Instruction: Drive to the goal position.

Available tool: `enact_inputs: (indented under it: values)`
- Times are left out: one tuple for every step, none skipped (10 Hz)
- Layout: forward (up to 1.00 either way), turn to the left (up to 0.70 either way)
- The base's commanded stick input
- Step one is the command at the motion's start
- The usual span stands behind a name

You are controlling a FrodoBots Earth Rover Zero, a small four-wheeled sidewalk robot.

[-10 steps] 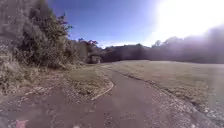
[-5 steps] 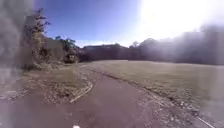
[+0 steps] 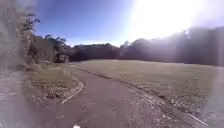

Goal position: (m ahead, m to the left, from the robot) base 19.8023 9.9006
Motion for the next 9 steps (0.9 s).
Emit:
enact_inputs:
  values:
    - [0.00,0.18]
    - [0.00,0.37]
    - [0.00,0.56]
    - [0.20,0.45]
    - [0.45,0.26]
    - [0.60,0.15]
    - [0.60,0.15]
    - [0.60,0.15]
    - [0.60,0.15]
